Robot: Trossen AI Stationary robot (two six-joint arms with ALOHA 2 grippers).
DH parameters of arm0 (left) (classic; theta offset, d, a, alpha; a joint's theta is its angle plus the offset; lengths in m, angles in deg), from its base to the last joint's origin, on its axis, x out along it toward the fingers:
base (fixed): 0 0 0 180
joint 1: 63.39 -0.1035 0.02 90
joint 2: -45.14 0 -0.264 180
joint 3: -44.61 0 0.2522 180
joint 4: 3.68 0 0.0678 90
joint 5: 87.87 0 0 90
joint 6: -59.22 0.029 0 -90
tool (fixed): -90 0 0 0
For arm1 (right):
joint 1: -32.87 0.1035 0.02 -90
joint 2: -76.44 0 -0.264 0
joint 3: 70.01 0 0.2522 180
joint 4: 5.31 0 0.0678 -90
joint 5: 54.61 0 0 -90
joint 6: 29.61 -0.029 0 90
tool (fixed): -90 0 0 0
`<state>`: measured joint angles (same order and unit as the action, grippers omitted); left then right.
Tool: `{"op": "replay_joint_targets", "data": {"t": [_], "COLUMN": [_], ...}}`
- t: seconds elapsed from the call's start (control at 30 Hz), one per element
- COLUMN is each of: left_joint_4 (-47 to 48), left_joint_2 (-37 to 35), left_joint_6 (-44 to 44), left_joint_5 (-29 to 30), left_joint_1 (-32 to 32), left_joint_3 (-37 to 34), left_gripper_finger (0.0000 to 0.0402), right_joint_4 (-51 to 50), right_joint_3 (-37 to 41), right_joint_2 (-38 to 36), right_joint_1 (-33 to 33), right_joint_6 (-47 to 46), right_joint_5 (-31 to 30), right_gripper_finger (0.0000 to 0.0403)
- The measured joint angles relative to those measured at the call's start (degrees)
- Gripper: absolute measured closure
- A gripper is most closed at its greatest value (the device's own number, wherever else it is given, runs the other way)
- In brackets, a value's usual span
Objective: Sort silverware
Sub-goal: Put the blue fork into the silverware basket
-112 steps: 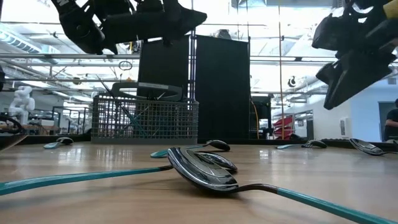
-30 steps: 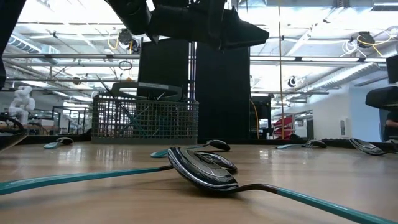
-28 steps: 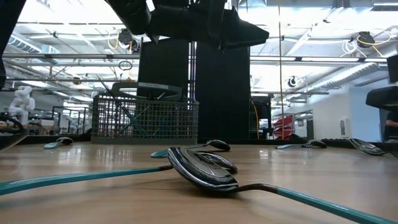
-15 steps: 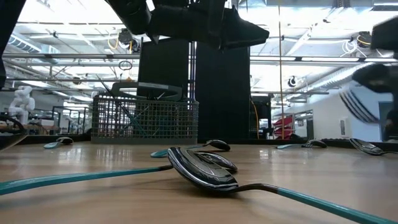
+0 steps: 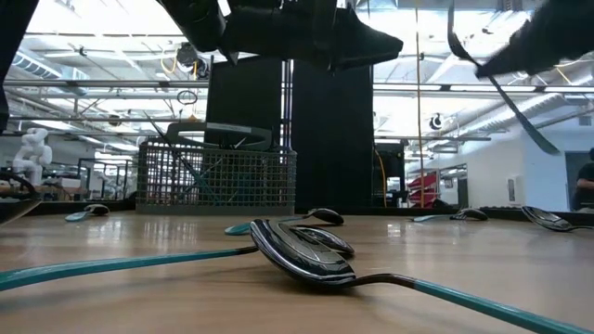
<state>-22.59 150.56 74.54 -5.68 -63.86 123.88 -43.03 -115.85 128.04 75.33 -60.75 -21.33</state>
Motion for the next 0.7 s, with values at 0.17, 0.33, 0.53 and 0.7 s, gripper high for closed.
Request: {"op": "replay_joint_targets", "data": {"t": [0.17,0.33,0.53,0.7], "left_joint_4": [-3.3,-8.2,-16.8,-15.8], "left_joint_2": [0.5,3.0,6.0,6.1], "left_joint_6": [-1.5,-2.9,-7.6,-10.5], "left_joint_5": [-0.1,-3.1,-3.1,-3.1], "left_joint_1": [0.5,0.6,0.2,-0.8], "left_joint_3": [0.0,0.0,0.0,0.0], "left_gripper_finger": [0.023,0.023,0.023,0.023], "right_joint_4": [8.6,16.0,19.8,23.5], "right_joint_3": [0.0,0.0,0.0,0.0], "right_joint_2": [1.0,3.6,6.1,7.8], "right_joint_1": [-2.5,-4.8,-7.0,-8.9], "right_joint_6": [1.4,6.0,8.7,11.3], "right_joint_5": [-3.4,-4.7,-4.4,-2.1], "right_gripper_finger": [0.0403,0.0403,0.0403,0.0403]}}
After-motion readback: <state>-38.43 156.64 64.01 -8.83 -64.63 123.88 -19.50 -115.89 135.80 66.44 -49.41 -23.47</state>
